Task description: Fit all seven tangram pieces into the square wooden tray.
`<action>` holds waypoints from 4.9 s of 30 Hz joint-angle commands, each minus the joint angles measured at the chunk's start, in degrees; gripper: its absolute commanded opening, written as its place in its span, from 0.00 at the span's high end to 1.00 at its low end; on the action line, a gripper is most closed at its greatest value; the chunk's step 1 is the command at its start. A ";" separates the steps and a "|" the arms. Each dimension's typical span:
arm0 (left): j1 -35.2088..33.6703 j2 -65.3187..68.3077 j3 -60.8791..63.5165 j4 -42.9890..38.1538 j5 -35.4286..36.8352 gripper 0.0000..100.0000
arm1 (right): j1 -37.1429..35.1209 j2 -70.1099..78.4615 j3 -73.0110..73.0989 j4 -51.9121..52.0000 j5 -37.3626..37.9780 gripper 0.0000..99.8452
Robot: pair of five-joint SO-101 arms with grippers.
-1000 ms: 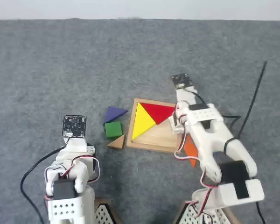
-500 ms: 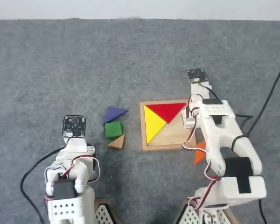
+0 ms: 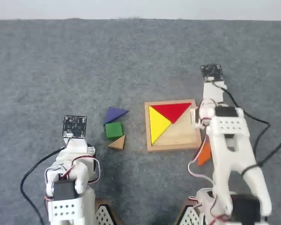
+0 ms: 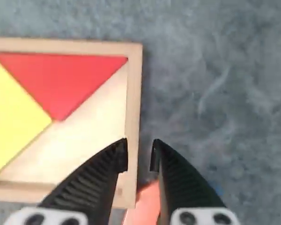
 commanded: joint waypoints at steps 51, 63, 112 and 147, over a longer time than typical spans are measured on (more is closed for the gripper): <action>-0.09 -1.05 -0.75 0.18 0.97 0.98 | -1.01 -27.38 18.46 8.84 7.12 0.79; -0.09 -1.05 -0.75 0.18 0.97 0.98 | -0.92 -0.66 14.15 7.52 10.02 0.79; -0.09 -1.05 -0.75 0.18 0.97 0.98 | -10.95 22.90 -21.54 4.26 -12.13 0.98; -0.09 -1.05 -0.75 0.18 0.97 0.98 | 7.87 5.93 -13.27 6.11 0.00 0.98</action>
